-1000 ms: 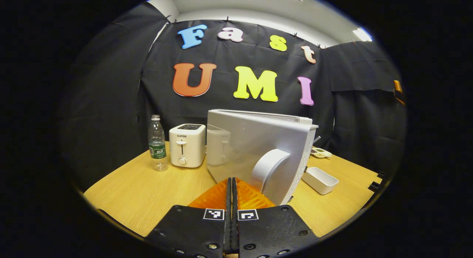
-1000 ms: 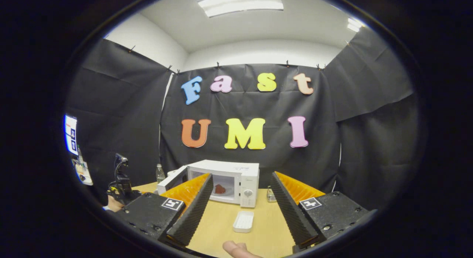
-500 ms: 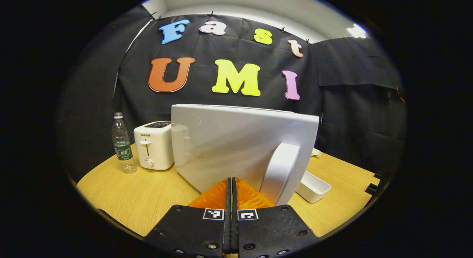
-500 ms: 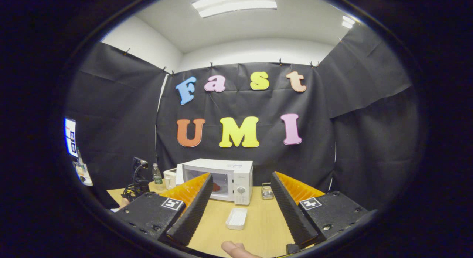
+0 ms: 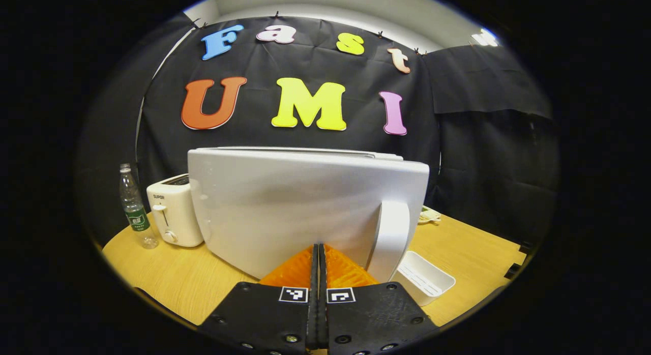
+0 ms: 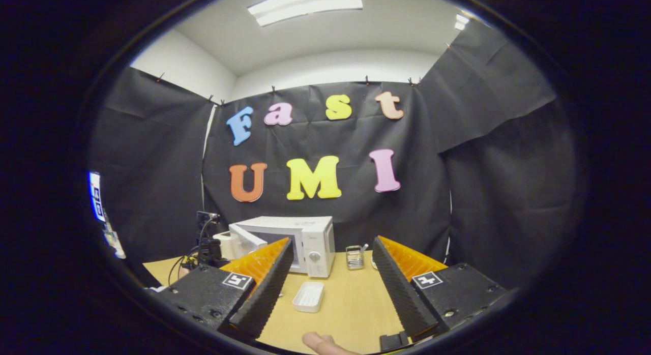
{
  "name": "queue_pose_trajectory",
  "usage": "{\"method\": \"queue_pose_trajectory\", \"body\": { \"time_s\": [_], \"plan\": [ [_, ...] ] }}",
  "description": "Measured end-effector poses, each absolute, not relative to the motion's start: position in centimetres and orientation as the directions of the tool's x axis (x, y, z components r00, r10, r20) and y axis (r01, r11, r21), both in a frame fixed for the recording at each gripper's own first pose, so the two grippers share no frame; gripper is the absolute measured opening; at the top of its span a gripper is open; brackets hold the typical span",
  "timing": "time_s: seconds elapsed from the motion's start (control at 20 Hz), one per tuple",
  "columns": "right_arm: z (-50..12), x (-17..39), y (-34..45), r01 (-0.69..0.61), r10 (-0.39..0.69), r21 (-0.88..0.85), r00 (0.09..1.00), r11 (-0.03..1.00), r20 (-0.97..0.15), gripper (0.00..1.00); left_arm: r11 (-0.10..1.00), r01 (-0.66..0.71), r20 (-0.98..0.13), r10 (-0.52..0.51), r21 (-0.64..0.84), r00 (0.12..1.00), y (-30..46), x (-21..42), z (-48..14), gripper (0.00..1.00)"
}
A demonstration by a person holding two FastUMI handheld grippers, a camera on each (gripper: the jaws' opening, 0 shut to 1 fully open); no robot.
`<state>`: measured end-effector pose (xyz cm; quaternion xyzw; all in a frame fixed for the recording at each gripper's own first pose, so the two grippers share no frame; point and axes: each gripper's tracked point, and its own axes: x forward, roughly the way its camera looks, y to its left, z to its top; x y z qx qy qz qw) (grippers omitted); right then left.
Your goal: Open the microwave oven with the left hand, put the food in, and close the microwave oven.
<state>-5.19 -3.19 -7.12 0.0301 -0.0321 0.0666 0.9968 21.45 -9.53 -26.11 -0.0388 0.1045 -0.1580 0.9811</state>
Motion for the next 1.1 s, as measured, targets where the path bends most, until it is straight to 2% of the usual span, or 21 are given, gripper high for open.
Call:
{"method": "queue_pose_trajectory", "body": {
  "time_s": [0.65,0.8,0.85,0.9,1.1],
  "plan": [
    [-9.2,-1.9,-6.5,-0.125,0.121,0.075,0.991,0.989,0.05,0.99,0.966,0.216,-0.221,-0.243,-0.143,0.944,-15.2,31.6,-26.2,0.0],
    [-9.4,-1.6,-6.4,-0.138,0.134,0.067,0.989,0.988,0.058,0.99,0.978,0.166,-0.225,-0.191,-0.127,0.955,-15.3,34.0,-26.3,0.0],
    [-9.1,-1.6,-6.4,-0.138,0.134,0.055,0.988,0.989,0.07,0.99,0.981,0.151,-0.253,-0.177,-0.118,0.951,-15.3,33.8,-26.5,0.0],
    [-9.0,-1.7,-6.5,-0.136,0.133,0.041,0.988,0.99,0.08,0.99,0.984,0.138,-0.225,-0.161,-0.114,0.961,-15.2,33.7,-26.1,0.0],
    [-9.2,-2.1,-6.7,-0.124,0.121,0.028,0.99,0.992,0.075,0.99,0.989,0.109,-0.231,-0.13,-0.104,0.964,-15.4,34.2,-26.6,0.0]
  ]
}}
